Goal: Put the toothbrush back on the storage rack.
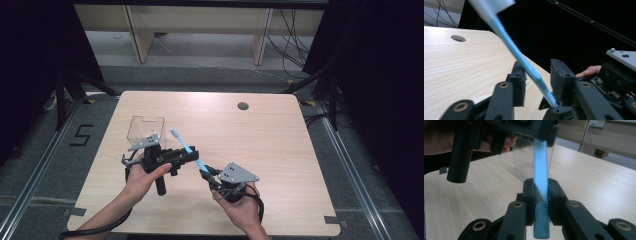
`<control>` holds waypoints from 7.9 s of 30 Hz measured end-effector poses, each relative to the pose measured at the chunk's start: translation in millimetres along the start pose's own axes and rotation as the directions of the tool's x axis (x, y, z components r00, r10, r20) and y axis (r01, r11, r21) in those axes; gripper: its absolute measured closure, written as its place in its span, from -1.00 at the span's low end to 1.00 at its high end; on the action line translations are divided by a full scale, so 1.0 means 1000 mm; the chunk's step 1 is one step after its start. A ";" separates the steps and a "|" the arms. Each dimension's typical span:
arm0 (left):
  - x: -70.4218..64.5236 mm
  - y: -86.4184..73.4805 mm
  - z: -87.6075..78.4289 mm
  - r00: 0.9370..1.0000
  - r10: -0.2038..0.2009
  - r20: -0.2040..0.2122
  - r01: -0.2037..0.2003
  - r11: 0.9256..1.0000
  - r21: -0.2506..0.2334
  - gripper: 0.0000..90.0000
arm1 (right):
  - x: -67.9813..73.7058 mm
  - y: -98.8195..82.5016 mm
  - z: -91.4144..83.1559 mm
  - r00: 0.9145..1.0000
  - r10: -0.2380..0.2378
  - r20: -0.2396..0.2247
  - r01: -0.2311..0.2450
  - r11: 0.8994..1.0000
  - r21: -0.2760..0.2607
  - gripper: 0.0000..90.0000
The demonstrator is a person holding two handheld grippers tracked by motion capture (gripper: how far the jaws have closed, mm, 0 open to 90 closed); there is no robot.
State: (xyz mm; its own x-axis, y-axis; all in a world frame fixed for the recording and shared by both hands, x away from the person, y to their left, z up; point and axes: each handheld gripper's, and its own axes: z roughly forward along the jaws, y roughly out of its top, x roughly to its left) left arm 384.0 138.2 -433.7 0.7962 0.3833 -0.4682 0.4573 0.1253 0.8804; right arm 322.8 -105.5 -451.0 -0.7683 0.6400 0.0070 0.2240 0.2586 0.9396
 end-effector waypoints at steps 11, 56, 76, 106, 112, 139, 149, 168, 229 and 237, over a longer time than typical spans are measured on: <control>-0.011 0.002 0.002 0.996 0.077 0.051 -0.077 0.997 0.006 0.81 | 0.005 -0.002 0.011 0.999 -0.040 0.002 0.040 0.999 0.025 0.71; 0.005 0.042 -0.055 0.883 0.368 -0.293 -0.379 0.925 0.020 0.84 | -0.046 -0.048 -0.021 0.966 0.000 0.260 -0.003 1.000 0.012 0.00; 0.023 0.073 -0.083 0.792 0.435 -0.429 -0.483 0.876 -0.002 0.84 | -0.058 -0.065 -0.035 0.926 0.085 0.368 -0.086 0.996 -0.014 0.14; 0.057 0.068 -0.112 0.720 0.387 -0.577 -0.451 0.892 0.035 0.84 | -0.059 -0.064 -0.036 0.928 0.077 0.365 -0.077 0.997 -0.014 0.09; 0.062 0.065 -0.114 0.715 0.387 -0.583 -0.447 0.893 0.044 0.84 | -0.059 -0.064 -0.036 0.927 0.091 0.365 -0.089 0.996 -0.022 0.09; 0.072 0.053 -0.121 0.698 0.372 -0.612 -0.427 0.902 0.062 0.84 | -0.058 -0.064 -0.035 0.928 0.083 0.363 -0.084 0.996 -0.012 0.08; 0.074 0.050 -0.123 0.693 0.359 -0.625 -0.415 0.908 0.061 0.84 | -0.058 -0.063 -0.036 0.928 0.073 0.366 -0.078 0.997 -0.001 0.08; 0.079 0.036 -0.122 0.697 0.327 -0.638 -0.384 0.922 0.054 0.84 | -0.058 -0.063 -0.035 0.932 0.075 0.355 -0.080 0.997 0.001 0.07; 0.097 0.010 -0.118 0.688 0.298 -0.662 -0.337 0.939 0.072 0.83 | -0.058 -0.065 -0.033 0.933 0.075 0.351 -0.086 0.996 0.019 0.05; 0.098 0.009 -0.117 0.688 0.297 -0.663 -0.330 0.941 0.080 0.83 | -0.057 -0.065 -0.033 0.929 0.090 0.359 -0.102 0.995 0.016 0.04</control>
State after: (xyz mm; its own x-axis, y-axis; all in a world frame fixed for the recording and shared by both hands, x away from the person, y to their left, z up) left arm 419.9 283.5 -462.6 0.4210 0.9070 -0.0101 0.1991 -0.0815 0.9766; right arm 332.0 -182.3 -501.2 -0.4783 0.8776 -0.0322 0.3106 0.2034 0.9285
